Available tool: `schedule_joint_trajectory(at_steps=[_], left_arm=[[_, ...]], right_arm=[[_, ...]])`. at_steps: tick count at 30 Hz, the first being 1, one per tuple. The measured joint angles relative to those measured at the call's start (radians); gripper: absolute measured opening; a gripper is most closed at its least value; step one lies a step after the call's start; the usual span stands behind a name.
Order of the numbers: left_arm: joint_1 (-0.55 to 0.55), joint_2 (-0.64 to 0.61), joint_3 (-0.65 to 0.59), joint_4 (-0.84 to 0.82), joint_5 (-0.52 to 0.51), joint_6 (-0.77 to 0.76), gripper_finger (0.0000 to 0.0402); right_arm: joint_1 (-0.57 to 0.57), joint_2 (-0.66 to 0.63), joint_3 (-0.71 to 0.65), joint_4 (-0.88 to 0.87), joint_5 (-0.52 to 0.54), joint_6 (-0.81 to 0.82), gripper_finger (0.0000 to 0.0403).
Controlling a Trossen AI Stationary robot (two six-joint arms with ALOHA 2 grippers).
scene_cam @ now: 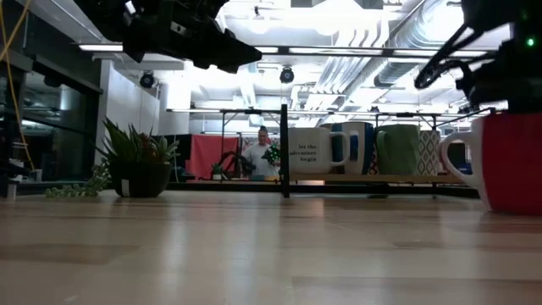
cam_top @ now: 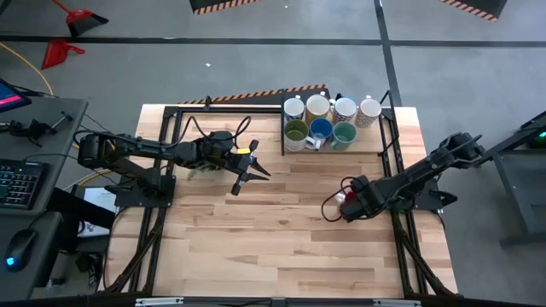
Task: Place coffee mugs
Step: Put the red mug on the shelf
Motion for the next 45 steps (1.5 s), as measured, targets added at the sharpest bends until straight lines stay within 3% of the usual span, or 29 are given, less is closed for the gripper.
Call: schedule_joint_trajectory(at_steps=[7,13,23,34,45], left_arm=[[0.000,0.000,0.000,0.000,0.000,0.000,0.0051],[0.000,0.000,0.000,0.000,0.000,0.000,0.0051],[0.000,0.000,0.000,0.000,0.000,0.001,0.0051],[0.000,0.000,0.000,-0.005,0.000,0.018,0.0051],[0.000,0.000,0.000,-0.005,0.000,0.018,0.0051]], right_arm=[[-0.026,-0.003,-0.073,0.092,0.004,-0.065,0.0090],[-0.051,-0.006,-0.044,0.057,0.032,-0.190,0.0011],[-0.146,-0.001,0.030,-0.059,0.075,-0.434,0.0001],[-0.314,-0.001,0.098,-0.042,0.098,-1.021,0.0001],[-0.367,-0.001,0.112,0.222,0.057,-1.735,0.0000]])
